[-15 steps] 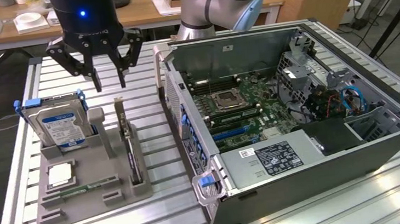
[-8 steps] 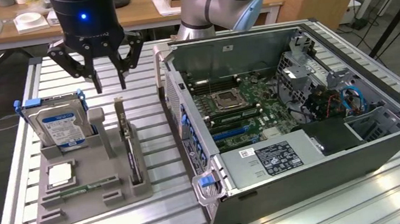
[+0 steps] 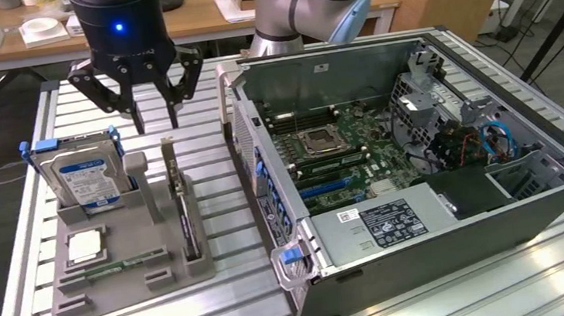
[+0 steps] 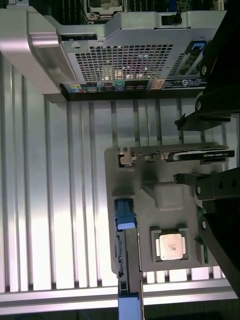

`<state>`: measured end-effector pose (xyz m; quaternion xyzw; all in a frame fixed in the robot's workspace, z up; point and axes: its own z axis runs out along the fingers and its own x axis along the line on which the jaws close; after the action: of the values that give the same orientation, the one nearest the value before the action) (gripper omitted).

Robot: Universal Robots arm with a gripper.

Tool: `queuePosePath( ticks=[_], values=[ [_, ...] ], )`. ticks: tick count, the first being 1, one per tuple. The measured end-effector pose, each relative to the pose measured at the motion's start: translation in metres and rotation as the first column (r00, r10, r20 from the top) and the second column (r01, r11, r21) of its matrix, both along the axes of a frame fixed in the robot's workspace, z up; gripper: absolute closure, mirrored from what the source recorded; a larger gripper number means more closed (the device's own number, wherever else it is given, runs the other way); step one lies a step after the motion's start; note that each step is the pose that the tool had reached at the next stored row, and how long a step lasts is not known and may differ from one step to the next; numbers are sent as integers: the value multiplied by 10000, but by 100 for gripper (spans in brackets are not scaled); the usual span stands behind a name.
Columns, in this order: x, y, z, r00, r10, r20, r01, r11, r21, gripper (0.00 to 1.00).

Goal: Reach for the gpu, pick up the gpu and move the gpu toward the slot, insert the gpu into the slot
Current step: 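Pick up the gpu and move the gpu toward the slot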

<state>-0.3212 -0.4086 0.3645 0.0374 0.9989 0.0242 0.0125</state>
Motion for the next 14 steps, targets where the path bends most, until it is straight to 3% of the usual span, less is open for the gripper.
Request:
queuePosePath(
  ticks=[7,14],
  values=[
    [0,-49,-16,10000,0,-1,0,10000,0,53],
    [0,-53,-22,10000,-1,-1,1,10000,2,53]
  ],
)
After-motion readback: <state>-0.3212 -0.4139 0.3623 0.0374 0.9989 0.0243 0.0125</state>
